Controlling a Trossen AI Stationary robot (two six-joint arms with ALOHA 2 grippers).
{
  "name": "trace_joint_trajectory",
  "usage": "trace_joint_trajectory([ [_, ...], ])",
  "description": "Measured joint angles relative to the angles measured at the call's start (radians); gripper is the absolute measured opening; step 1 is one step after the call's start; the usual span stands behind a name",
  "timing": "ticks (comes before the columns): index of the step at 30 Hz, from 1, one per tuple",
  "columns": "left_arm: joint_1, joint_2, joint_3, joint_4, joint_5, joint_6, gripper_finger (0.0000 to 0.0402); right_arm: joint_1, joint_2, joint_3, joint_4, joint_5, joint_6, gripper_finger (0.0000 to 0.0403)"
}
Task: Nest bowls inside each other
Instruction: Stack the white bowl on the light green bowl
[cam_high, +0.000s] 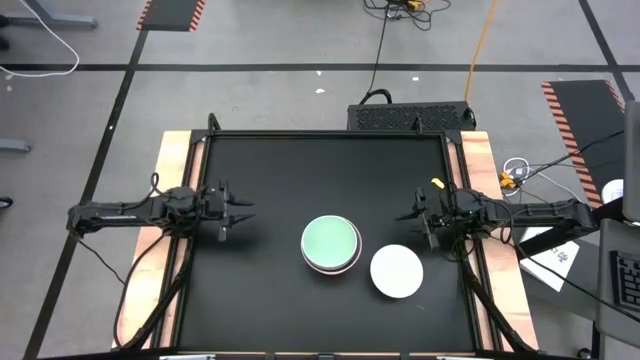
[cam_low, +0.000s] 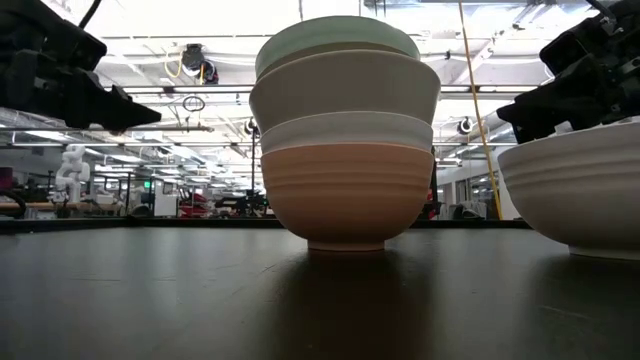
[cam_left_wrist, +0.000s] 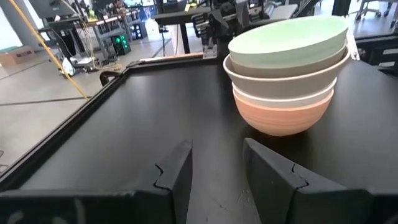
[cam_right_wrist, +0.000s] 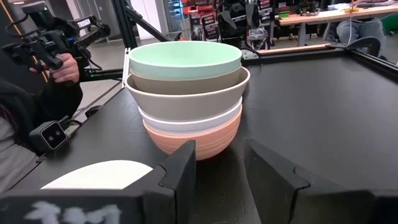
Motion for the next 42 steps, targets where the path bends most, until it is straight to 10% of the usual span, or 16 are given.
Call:
trace_joint_trajectory([
  [42, 0.0, 0.01, -0.002, 0.003, 0.019, -0.014, 0.0145, 0.0, 0.001, 0.002, 0.129, -0.044, -0.008, 0.0125],
])
